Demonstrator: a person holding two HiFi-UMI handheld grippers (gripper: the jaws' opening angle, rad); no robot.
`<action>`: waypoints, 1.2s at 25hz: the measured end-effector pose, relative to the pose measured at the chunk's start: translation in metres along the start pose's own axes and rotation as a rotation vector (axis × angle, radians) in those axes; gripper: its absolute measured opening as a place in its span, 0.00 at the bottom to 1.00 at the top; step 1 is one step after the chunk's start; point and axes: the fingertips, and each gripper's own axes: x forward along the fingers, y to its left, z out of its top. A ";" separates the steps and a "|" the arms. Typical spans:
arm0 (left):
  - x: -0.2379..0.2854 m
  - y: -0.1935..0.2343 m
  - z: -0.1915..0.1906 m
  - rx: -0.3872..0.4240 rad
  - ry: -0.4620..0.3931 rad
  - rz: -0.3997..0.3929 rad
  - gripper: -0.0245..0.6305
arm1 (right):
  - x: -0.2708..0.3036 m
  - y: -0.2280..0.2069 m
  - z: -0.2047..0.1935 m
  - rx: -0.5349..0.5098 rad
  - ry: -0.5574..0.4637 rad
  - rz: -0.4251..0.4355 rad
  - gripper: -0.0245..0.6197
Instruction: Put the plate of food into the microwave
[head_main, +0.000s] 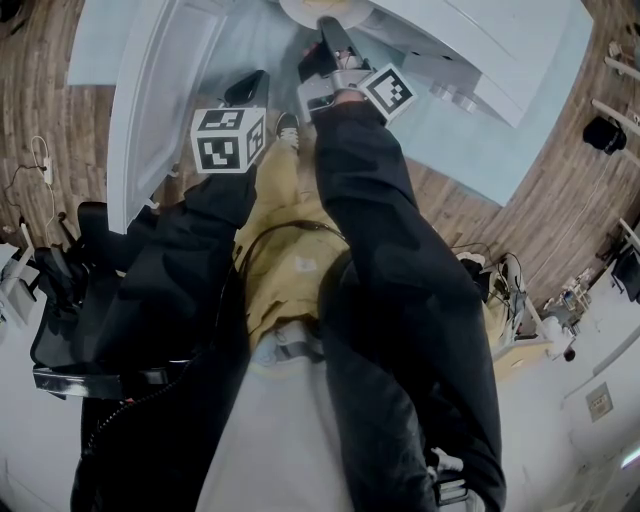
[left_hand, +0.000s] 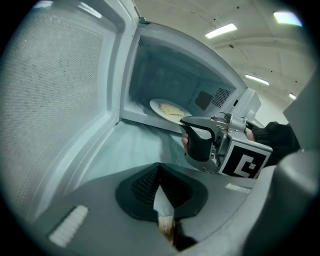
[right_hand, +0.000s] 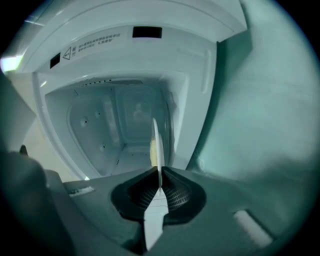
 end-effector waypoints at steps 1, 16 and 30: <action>0.000 0.004 -0.002 -0.002 0.001 0.000 0.04 | 0.003 -0.002 -0.003 0.008 -0.001 0.003 0.06; -0.023 -0.032 0.007 0.025 -0.049 -0.012 0.04 | -0.055 0.019 -0.023 -0.110 0.085 0.022 0.11; -0.076 -0.119 0.042 0.060 -0.206 -0.013 0.04 | -0.137 0.123 -0.042 -0.763 0.219 0.042 0.03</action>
